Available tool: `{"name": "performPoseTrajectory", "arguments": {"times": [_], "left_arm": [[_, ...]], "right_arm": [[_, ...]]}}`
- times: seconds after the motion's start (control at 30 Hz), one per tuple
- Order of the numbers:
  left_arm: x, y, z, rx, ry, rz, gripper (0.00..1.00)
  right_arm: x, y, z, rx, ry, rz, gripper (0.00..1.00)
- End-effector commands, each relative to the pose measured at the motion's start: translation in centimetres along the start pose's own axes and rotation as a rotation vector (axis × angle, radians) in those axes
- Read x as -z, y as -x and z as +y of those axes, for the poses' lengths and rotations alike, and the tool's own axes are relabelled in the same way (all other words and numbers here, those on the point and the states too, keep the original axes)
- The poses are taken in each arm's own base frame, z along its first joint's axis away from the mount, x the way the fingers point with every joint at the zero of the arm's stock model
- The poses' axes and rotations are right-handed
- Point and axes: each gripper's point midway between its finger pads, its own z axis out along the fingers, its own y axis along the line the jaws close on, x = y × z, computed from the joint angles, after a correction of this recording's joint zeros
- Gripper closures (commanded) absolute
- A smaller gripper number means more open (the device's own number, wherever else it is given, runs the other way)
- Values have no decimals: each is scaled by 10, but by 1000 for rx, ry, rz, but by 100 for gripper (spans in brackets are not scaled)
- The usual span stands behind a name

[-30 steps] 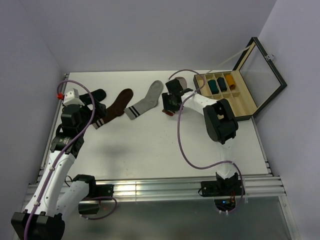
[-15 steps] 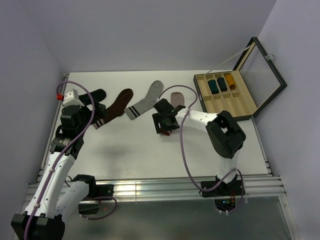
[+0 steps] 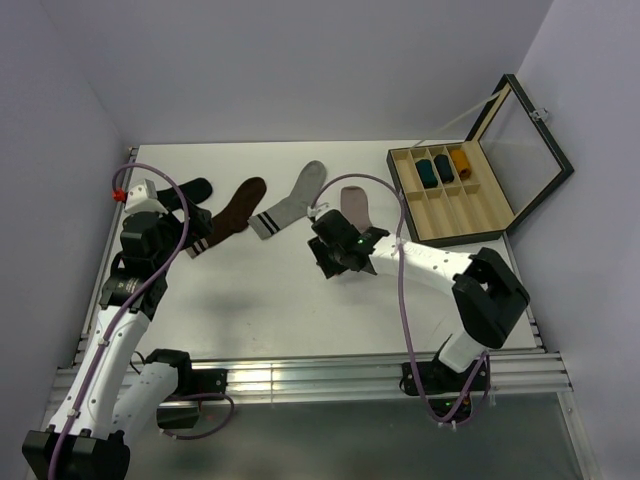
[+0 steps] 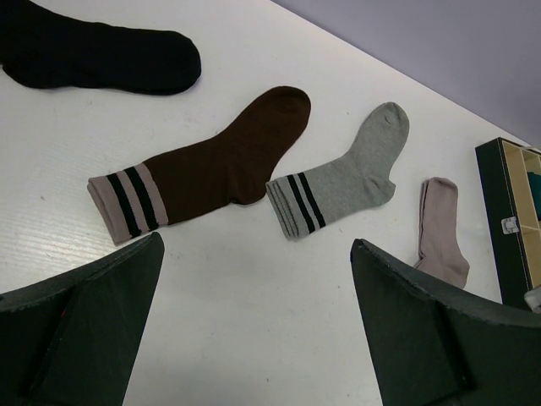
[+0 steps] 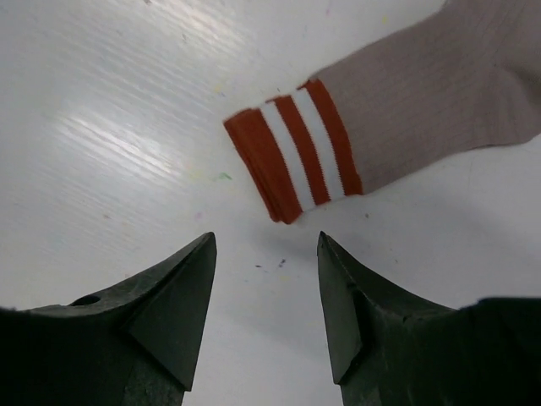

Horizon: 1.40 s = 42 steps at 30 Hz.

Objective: Roll the socks
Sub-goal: Roll the sock at the center of the board.

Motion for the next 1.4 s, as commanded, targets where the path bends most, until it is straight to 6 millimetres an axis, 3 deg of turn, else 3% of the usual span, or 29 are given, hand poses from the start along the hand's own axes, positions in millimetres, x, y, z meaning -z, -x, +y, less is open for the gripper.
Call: {"name": "performPoseTrajectory", "arguments": {"times": [0.0,0.47,1.37], "left_arm": [[1,8,-9,16,-40,-32,0],[2,8,-6,19,-19,-33,1],[2,8,-6,19,-20,-32,0]], "right_arm": [[-11,-1,-12,120,-50,-13,42],[-47,-4,-5,201,-39,22,52],[-53,-38,9,307,-125,88,58]]}}
